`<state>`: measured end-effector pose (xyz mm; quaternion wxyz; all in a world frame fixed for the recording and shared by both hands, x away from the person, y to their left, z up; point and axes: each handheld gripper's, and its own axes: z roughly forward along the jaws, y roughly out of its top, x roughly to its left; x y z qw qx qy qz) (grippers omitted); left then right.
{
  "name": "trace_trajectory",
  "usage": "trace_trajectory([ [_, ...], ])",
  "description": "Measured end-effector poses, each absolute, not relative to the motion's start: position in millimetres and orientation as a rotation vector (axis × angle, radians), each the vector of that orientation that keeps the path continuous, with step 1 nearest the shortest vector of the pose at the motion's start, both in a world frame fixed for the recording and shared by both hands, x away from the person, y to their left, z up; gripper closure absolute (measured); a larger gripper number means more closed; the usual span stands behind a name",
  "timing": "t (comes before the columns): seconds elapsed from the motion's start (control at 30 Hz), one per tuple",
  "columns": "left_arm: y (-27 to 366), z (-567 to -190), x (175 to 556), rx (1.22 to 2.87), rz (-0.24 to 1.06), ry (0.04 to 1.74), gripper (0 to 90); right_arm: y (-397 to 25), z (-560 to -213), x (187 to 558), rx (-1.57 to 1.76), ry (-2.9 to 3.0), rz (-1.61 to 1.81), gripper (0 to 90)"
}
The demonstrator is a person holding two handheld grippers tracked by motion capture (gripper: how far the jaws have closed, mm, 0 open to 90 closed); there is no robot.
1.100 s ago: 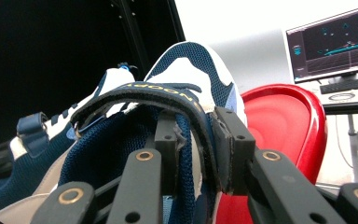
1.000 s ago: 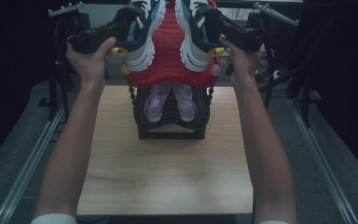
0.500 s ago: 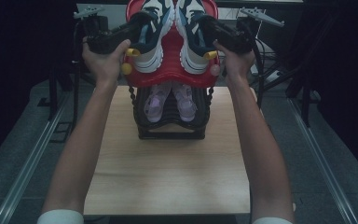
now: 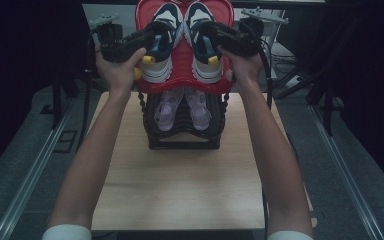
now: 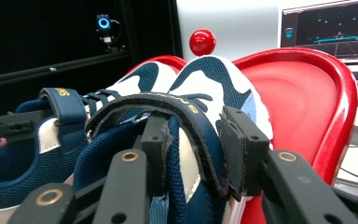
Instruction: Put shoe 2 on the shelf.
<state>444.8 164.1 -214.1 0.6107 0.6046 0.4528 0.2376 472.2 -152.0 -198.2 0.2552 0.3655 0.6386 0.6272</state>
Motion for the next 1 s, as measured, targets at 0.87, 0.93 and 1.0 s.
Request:
trace_trajectory([
  [0.87,190.4,-211.2,439.9,1.332,0.424,1.024,33.4,-176.0,-199.9,470.7,1.014,1.741,1.874,40.1],
  [0.93,193.3,-212.1,437.7,1.332,0.422,1.022,33.4,-177.7,-199.2,466.9,1.004,1.739,1.873,40.1],
  [1.0,195.3,-212.7,434.5,1.322,0.416,1.019,33.4,-179.7,-198.5,463.3,0.987,1.733,1.876,40.1],
])
